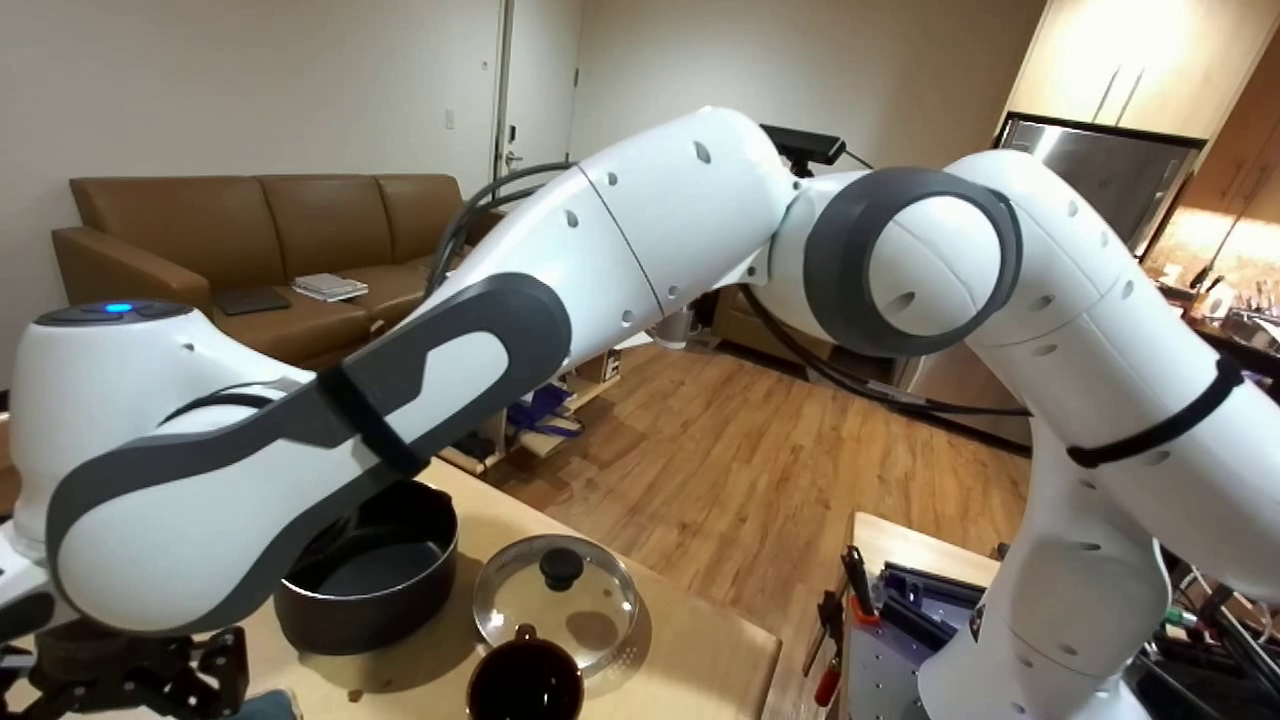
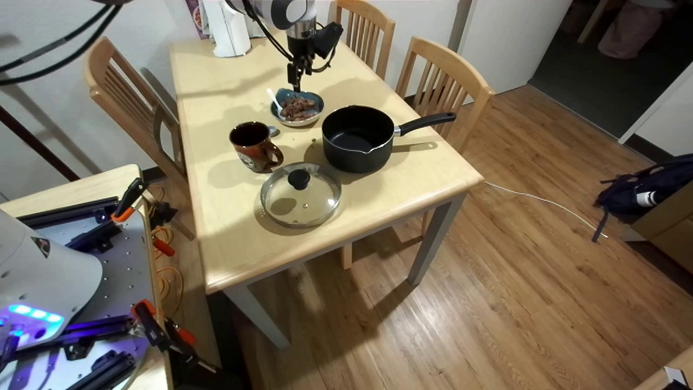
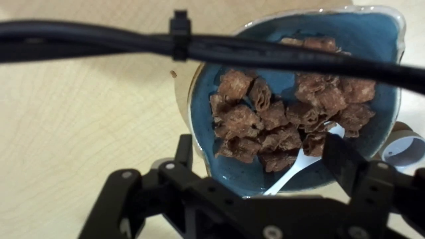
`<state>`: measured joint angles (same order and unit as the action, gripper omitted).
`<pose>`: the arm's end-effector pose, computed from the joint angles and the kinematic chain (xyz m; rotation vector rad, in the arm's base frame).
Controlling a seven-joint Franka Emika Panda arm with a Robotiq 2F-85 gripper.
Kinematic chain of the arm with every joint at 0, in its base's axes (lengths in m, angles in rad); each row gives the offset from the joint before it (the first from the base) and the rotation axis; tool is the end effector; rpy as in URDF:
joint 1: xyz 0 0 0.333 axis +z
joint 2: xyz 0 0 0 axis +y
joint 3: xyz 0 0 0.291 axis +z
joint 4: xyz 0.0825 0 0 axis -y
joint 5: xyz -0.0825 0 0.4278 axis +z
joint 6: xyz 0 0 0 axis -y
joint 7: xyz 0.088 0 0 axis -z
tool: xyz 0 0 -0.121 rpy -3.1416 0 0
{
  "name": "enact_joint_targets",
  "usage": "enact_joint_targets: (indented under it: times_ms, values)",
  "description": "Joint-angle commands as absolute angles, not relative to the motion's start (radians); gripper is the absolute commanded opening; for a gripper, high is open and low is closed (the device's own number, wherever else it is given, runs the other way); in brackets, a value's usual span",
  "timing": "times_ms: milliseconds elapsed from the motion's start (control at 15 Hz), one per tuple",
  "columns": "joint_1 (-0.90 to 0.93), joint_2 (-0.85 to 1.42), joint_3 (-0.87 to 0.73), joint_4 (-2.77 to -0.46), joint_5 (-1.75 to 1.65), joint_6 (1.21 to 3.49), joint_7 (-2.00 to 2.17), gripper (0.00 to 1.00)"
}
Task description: Remove the spoon from the bowl and put it in the mug
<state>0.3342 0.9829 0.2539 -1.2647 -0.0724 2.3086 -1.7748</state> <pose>0.6659 0.3923 0.1227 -1.2622 -2.7846 -0.2420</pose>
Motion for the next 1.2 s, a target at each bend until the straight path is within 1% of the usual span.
enact_joint_targets:
  times_ms: [0,267,533,600,667,800,1133]
  values:
    - [0.337,0.986,0.294,-1.285,-0.02,2.313,-1.741,1.0]
    - [0.364,0.978,0.307,-1.374,0.038,2.398,-1.634,1.0]
    - [0.401,0.967,0.297,-1.488,0.073,2.537,-1.487,1.0]
    - [0.405,0.959,0.3,-1.522,0.074,2.603,-1.468,1.0]
    - [0.376,1.006,0.333,-1.437,0.0,2.516,-1.485,1.0]
    - [0.381,1.005,0.334,-1.465,-0.005,2.574,-1.453,1.0]
    - [0.386,0.989,0.331,-1.477,-0.016,2.569,-1.443,1.0]
